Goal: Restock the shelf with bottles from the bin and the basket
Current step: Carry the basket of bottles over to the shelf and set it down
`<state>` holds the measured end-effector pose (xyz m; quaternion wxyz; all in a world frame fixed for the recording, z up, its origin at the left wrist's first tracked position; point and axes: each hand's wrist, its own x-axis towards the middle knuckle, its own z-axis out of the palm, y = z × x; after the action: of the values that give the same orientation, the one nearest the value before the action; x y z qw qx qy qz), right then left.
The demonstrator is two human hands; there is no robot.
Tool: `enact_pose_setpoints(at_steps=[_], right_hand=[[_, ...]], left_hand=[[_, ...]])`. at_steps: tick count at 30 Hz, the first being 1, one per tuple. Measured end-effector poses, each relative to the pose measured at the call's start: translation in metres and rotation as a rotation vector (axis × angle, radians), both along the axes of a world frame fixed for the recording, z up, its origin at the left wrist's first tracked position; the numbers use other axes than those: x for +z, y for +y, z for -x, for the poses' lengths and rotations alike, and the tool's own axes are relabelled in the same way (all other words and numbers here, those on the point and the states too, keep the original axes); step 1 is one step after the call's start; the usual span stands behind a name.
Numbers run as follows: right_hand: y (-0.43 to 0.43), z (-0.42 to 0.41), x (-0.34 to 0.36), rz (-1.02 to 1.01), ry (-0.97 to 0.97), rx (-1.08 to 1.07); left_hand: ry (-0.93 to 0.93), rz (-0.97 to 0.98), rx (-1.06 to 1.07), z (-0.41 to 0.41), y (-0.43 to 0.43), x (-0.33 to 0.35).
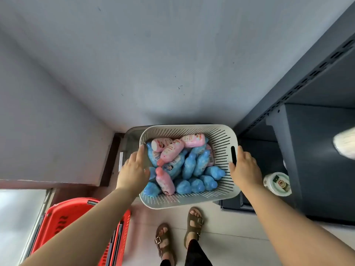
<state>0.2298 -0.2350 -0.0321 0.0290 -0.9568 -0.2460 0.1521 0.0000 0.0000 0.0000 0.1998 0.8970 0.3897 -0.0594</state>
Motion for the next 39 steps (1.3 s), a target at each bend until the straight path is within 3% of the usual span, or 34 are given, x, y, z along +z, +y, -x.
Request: enact_pose_setpoints(at_steps=[6,16,25,32,39], right_hand=[[0.006,-0.011,-0.033,-0.008,0.135,-0.12],[0.015,-0.031,-0.046,-0.368,0.448,-0.577],[0.024,-0.017,-0.007,-0.518,0.335,-0.512],[0.024,0.004,0.065,-0.638,0.294,-0.354],[0.0,0.068,0.128,-0.713,0.261,-0.351]], left_hand=[[-0.054,0.069,0.114,-0.007,0.002,-0.012],[-0.176,0.181,0.414,-0.008,0.005,-0.027],[-0.229,0.15,0.454,0.002,0.022,-0.009],[-0.384,0.118,0.479,0.025,0.031,0.037],[-0.453,0.18,0.396,0.075,0.033,0.082]])
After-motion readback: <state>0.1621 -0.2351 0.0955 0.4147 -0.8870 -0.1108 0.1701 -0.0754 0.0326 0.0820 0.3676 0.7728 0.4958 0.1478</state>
